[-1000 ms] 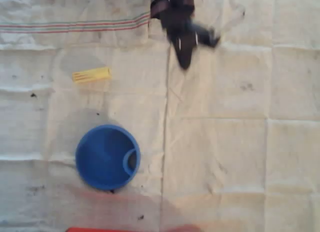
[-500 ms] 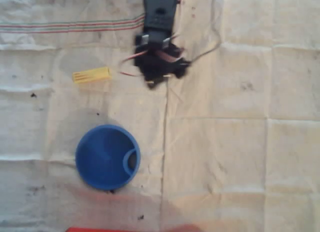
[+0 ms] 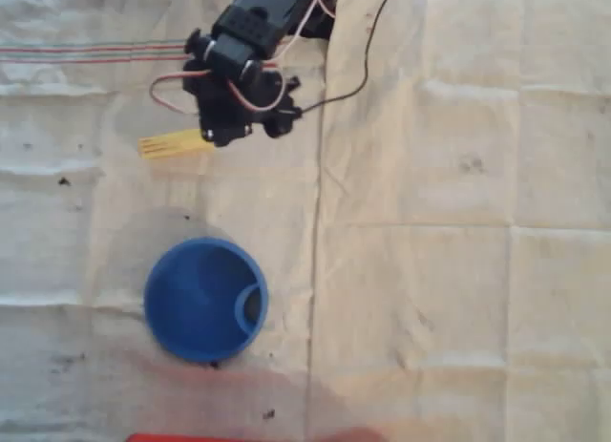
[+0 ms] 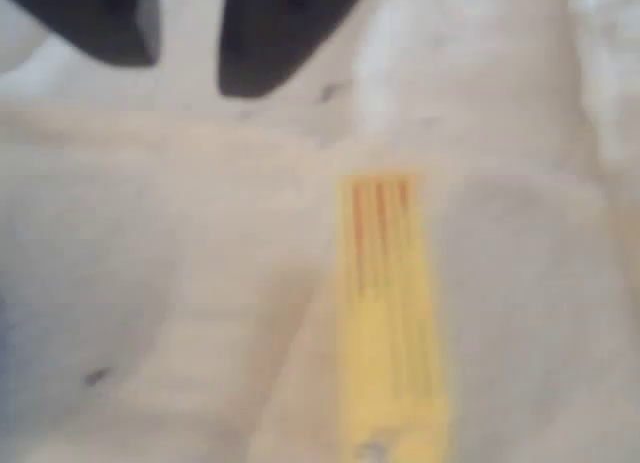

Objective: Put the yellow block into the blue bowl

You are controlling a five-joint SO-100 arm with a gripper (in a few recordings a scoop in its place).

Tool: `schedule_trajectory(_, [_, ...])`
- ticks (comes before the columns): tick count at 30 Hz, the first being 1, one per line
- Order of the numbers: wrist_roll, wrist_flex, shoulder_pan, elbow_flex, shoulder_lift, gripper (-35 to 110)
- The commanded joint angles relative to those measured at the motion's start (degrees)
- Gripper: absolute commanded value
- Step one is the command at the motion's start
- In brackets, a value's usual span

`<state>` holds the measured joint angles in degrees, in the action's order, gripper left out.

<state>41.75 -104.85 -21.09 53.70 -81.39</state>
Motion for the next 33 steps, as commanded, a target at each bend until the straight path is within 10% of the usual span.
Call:
schedule_trajectory(1, [3.96,0.18,-6.77,-3.78,3.78,0])
schedule_trajectory(33, [29.88,11.95,-16.44,-3.78,13.36,27])
